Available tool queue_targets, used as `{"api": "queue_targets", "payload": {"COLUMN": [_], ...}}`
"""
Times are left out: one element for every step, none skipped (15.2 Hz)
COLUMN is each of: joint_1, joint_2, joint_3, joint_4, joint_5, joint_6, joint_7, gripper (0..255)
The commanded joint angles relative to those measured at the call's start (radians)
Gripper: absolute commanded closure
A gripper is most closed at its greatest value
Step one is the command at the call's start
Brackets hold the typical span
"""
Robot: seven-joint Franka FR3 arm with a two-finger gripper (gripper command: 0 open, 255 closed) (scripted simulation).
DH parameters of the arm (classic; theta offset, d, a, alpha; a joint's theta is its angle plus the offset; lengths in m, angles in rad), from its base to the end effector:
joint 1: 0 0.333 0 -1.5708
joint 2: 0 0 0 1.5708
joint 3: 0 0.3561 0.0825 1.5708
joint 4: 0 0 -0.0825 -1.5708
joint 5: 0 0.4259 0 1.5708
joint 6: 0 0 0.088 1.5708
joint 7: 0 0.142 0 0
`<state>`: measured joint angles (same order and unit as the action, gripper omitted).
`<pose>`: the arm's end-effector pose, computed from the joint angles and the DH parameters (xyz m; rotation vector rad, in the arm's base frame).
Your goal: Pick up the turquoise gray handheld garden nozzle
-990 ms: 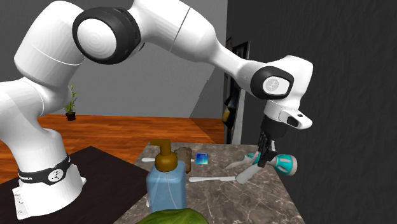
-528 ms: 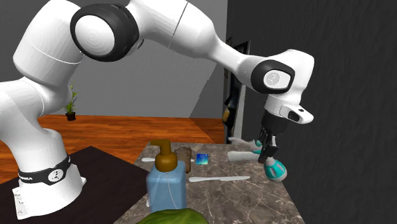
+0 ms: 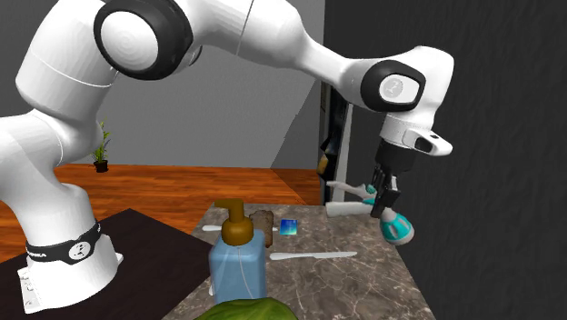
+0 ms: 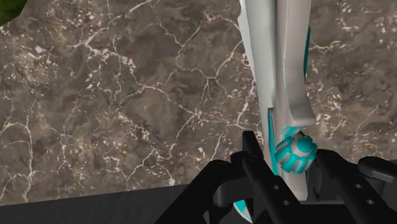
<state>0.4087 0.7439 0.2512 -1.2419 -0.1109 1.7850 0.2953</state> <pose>0.6530 0.4333 0.2976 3.0588 0.5395 -0.2968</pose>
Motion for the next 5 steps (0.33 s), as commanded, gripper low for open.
{"api": "queue_targets", "payload": {"joint_1": [0.000, 0.000, 0.001, 0.000, 0.001], "joint_2": [-0.010, -0.013, -0.017, -0.018, -0.018], "joint_3": [0.001, 0.002, 0.002, 0.003, 0.003], "joint_4": [0.014, 0.021, 0.028, 0.029, 0.030], "joint_5": [0.002, 0.003, 0.003, 0.004, 0.004], "joint_6": [-0.023, -0.034, -0.045, -0.046, -0.047], "joint_7": [-0.001, -0.001, -0.001, -0.001, -0.001], "gripper": [255, 255, 255, 255, 255]}}
